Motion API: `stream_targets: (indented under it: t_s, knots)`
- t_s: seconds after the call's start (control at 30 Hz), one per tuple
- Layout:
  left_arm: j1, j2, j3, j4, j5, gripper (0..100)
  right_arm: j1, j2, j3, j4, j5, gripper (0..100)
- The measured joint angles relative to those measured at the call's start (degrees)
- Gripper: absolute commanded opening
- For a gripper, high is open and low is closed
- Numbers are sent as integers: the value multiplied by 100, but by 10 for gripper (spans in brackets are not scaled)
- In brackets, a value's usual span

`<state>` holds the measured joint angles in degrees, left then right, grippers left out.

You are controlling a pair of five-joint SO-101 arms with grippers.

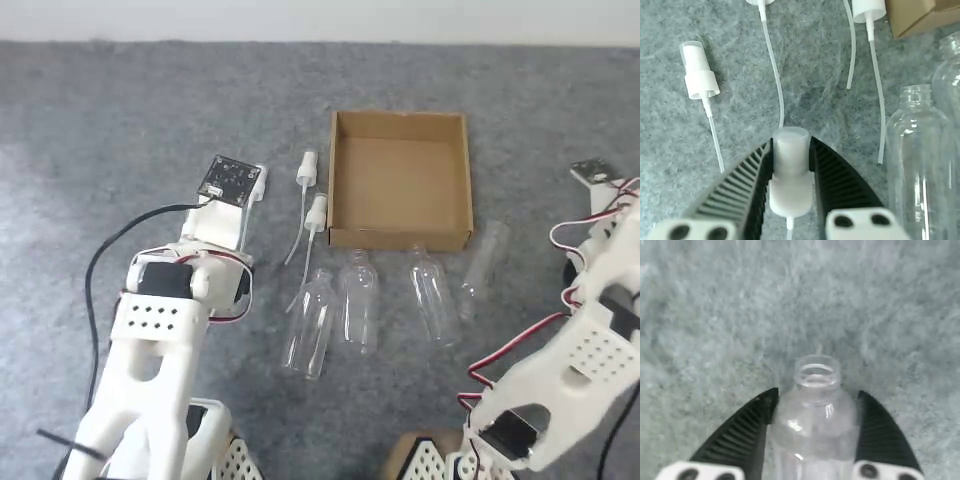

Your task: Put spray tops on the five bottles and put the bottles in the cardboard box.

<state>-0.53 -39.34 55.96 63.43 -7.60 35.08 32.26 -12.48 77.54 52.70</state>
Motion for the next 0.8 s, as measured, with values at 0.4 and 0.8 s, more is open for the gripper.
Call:
stream_targets:
  t_s: [0.4,0.8]
  knots:
    - [-9,0,0,0,0,90,0,-114,-35,141,-9,6]
    - [0,-9,-791,290,325,88,-1134,-1855,-53,809,-1292,6]
